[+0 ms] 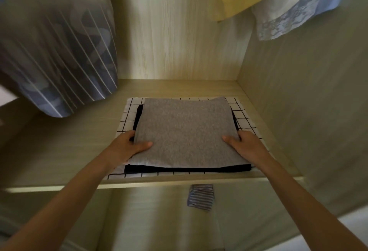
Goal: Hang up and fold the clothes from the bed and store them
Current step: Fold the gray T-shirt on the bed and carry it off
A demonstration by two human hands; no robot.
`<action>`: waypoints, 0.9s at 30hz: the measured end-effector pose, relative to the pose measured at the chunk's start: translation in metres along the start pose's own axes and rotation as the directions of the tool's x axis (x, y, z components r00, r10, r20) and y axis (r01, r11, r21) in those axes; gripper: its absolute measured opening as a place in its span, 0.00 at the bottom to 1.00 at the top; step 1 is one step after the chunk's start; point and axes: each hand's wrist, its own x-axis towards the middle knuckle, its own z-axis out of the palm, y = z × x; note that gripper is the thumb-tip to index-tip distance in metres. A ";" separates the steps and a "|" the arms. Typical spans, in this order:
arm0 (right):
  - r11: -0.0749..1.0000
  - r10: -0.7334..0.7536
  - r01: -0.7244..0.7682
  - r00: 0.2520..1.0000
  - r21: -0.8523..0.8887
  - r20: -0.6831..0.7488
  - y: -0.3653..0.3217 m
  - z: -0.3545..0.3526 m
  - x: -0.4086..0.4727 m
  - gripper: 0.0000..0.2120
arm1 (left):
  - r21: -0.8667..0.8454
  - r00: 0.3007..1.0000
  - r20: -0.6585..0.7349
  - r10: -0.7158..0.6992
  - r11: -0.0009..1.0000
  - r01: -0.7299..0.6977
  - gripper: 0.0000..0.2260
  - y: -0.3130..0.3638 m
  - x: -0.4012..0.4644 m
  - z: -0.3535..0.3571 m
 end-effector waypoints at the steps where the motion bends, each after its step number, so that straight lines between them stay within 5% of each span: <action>1: 0.991 -0.003 -0.005 0.998 -0.135 -0.056 -0.001 -0.001 -0.001 0.19 | 0.132 0.998 -0.060 -0.004 0.991 0.012 0.25 0.000 -0.001 0.000; 3: 0.929 -0.086 -0.006 0.969 -0.370 -0.232 -0.009 -0.002 -0.003 0.17 | 0.396 0.969 -0.239 0.070 0.918 0.032 0.26 0.004 -0.004 -0.001; 5: 0.897 -0.247 0.088 0.913 -0.433 -0.325 -0.023 0.000 -0.004 0.14 | 0.552 0.887 -0.357 0.293 0.832 -0.053 0.25 0.011 -0.005 0.005; 10: 0.844 -0.446 0.393 0.892 -0.365 -0.072 -0.066 0.049 -0.003 0.21 | 0.578 0.762 -0.120 0.637 0.669 -0.468 0.20 0.045 0.004 0.063; 12: 0.798 -0.404 0.380 0.913 -0.468 0.053 -0.068 0.076 -0.001 0.24 | 0.606 0.798 -0.010 0.603 0.638 -0.475 0.21 0.044 0.014 0.091; 14: 0.754 -0.334 0.338 0.936 -0.563 0.114 -0.059 0.088 0.001 0.26 | 0.701 0.867 0.030 0.498 0.608 -0.373 0.31 0.034 0.022 0.103; 22: 0.811 -0.095 0.090 0.995 -0.578 0.022 -0.015 0.048 0.004 0.28 | 0.809 0.931 -0.083 0.355 0.569 -0.144 0.42 0.003 0.013 0.082; 27: 0.762 -0.235 0.169 0.972 -0.625 -0.023 -0.032 0.049 0.010 0.31 | 0.846 0.926 -0.126 0.356 0.526 -0.087 0.37 0.028 0.020 0.067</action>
